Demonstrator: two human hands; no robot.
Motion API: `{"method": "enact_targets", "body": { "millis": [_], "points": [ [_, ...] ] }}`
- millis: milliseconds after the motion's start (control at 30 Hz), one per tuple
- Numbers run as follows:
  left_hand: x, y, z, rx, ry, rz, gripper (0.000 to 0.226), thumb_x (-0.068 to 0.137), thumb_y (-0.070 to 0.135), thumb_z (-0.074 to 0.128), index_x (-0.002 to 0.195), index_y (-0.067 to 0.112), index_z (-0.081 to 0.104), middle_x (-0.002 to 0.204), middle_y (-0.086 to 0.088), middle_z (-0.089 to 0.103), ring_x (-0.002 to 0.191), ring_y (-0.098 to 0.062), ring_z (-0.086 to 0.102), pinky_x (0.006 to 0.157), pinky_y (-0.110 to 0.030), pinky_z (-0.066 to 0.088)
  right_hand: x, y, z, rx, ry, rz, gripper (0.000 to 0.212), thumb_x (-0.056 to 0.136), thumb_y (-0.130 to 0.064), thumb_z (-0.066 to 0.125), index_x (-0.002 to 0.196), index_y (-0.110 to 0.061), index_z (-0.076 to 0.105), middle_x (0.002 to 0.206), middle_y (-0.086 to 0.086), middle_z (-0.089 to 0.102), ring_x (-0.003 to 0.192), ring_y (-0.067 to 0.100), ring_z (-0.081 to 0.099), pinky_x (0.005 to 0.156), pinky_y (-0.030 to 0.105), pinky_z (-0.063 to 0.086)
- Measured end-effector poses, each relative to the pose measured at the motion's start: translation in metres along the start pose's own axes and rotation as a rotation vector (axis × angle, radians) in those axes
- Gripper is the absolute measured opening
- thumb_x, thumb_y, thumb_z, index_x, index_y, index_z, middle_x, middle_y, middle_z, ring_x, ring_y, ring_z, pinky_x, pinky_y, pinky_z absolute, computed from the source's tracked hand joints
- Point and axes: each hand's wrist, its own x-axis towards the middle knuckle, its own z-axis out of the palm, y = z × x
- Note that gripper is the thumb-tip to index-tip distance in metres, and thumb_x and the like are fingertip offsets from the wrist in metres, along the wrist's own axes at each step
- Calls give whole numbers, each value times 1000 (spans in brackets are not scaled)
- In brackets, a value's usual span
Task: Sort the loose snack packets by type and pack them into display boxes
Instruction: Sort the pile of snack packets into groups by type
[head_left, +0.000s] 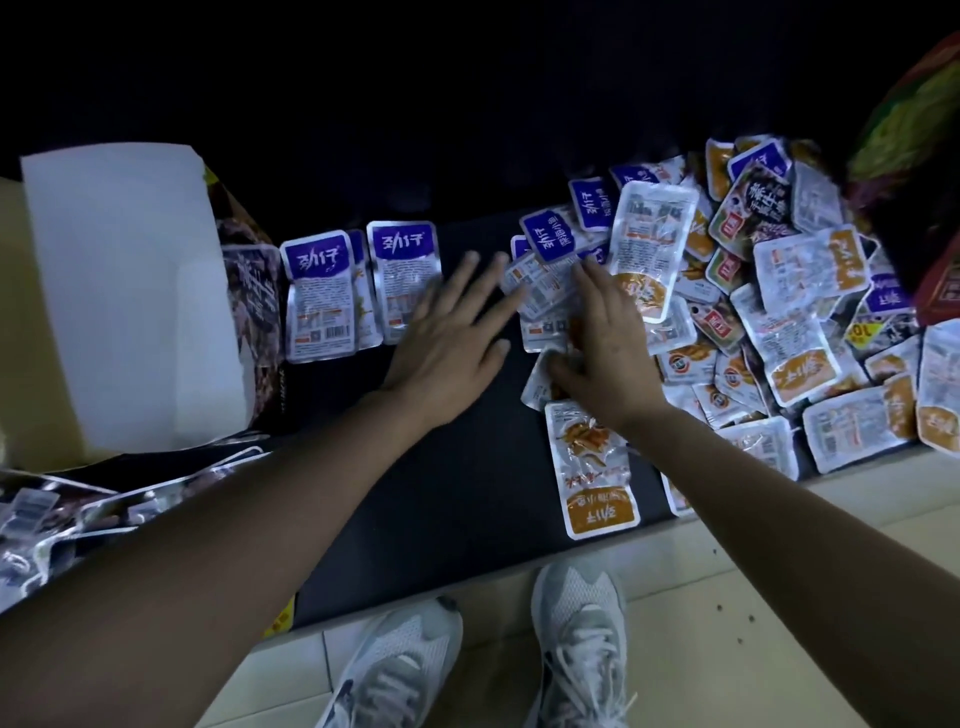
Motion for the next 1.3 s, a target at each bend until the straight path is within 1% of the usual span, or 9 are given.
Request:
{"method": "enact_targets", "body": {
  "millis": [100,300,433,533,733,933,1033,1167,1300],
  "points": [
    [8,11,7,37,-120,43,56,102,42,28,153,34,8,162,4,-5,149,-18,-8,120,-42,-3,-8,11,-4,-42,-10,-31,83,79,-30,68,147,-3,29,155,15,25,143,32,24,118,44,21],
    [-8,0,4,85,127,20,44,90,32,35,122,12,58,128,-16,50,125,-34,43,103,-50,37,-16,29,-22,-120,62,127,64,83,-35,50,142,-11,39,153,10,30,145,27,15,116,48,12],
    [7,21,4,29,29,164,50,98,35,37,147,26,35,160,-7,17,147,-27,11,117,-44,12,-17,20,-17,-110,82,65,53,85,-33,59,133,-13,49,148,10,37,140,29,25,107,46,25],
    [9,17,7,59,-65,85,51,101,38,30,151,32,21,162,-1,2,149,-22,-5,120,-46,5,-19,19,-14,-149,4,-20,56,84,-41,62,133,-16,51,143,10,43,133,29,35,104,42,28],
    [-18,-16,6,183,75,-137,52,96,37,35,146,20,39,157,-12,24,145,-33,17,117,-52,16,-10,16,-16,-75,67,58,42,83,-15,63,125,-13,56,141,13,44,130,34,39,104,49,33],
    [-18,-11,8,269,-29,97,60,96,47,14,151,25,24,160,-7,16,149,-28,6,120,-49,6,-22,4,-18,-41,9,-40,56,80,-36,44,131,-14,51,144,10,42,130,25,36,97,28,18],
    [-24,-18,6,275,-24,-79,66,95,46,9,151,14,26,158,-8,23,149,-27,8,119,-50,8,-36,16,-24,-20,-23,-24,63,79,-41,47,136,-13,47,146,11,40,132,28,34,103,39,22],
    [-33,-2,4,88,72,29,61,95,41,21,147,13,36,157,-8,26,146,-28,19,117,-47,15,-58,21,-24,-40,-64,50,79,78,-51,54,145,-16,34,152,9,28,138,29,26,107,49,22],
    [-10,46,9,-201,11,9,57,96,42,45,146,17,37,139,-7,49,131,-29,39,103,-41,32,-72,25,-19,12,-75,-25,85,79,-32,69,148,-5,28,155,15,25,143,31,23,114,53,26]
  ]
}}
